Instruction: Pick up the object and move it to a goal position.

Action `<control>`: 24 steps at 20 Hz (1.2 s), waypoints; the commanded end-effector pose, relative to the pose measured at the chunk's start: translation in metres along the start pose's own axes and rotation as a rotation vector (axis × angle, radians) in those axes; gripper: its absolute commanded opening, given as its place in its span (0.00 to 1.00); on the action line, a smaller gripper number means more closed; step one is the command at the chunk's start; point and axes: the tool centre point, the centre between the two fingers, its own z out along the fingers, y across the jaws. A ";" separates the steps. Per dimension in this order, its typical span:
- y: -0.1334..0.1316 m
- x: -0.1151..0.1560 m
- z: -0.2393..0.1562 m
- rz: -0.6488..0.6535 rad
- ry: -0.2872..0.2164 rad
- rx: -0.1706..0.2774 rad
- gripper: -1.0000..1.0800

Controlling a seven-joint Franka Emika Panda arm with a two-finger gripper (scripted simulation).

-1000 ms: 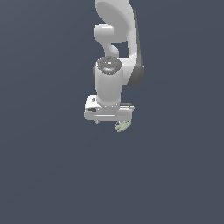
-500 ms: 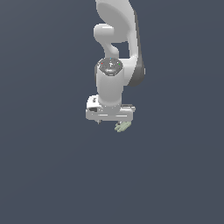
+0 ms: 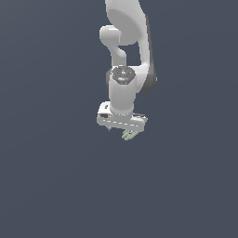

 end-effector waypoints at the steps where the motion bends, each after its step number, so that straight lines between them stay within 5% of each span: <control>1: -0.006 -0.006 0.007 0.054 -0.002 0.003 0.96; 24: -0.047 -0.065 0.063 0.572 -0.020 0.013 0.96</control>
